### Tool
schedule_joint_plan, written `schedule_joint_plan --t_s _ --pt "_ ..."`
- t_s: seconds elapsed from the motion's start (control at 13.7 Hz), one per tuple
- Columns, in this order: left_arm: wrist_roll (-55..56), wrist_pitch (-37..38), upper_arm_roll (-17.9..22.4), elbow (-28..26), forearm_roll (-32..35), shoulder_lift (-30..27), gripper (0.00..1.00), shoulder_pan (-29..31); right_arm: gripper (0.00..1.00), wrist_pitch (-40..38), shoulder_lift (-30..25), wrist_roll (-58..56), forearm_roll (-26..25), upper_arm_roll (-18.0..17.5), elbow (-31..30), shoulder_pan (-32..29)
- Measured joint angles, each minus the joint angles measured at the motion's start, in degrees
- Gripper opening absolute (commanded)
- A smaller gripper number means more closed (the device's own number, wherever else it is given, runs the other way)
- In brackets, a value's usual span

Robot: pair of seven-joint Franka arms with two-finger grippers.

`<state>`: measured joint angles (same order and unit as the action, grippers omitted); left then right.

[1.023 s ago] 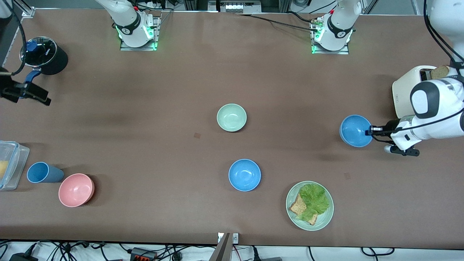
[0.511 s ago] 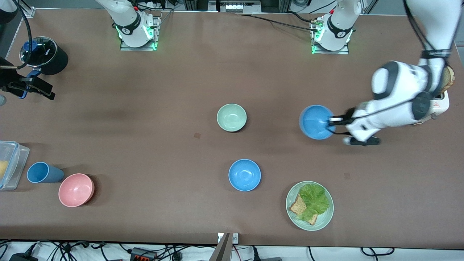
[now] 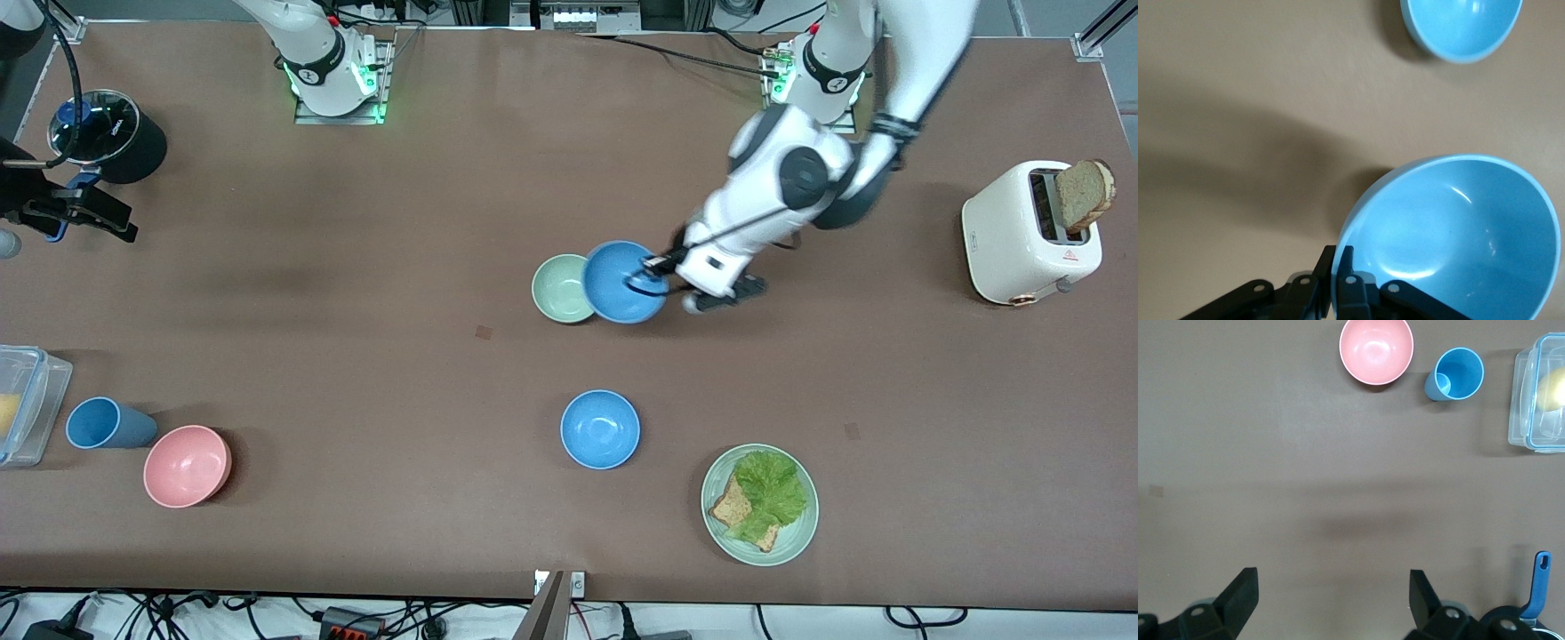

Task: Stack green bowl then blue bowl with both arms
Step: 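Lift the blue bowl with the left gripper toward the green bowl, then lower the blue bowl into the green bowl and open the left gripper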

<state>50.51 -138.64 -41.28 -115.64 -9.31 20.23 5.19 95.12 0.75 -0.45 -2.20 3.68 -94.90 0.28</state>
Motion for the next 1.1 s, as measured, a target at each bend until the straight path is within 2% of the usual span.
schedule_joint_plan --t_s 0.44,1.1 --pt "7.0 -7.4 0.1 -4.5 0.0 0.7 0.02 -5.5 1.00 0.3 -0.1 -0.1 0.0 -0.2 0.0 0.0" --pt "7.5 -11.0 1.1 -3.3 8.6 6.7 0.01 -5.8 1.00 0.3 -0.3 -0.2 0.0 -0.3 0.0 0.0"
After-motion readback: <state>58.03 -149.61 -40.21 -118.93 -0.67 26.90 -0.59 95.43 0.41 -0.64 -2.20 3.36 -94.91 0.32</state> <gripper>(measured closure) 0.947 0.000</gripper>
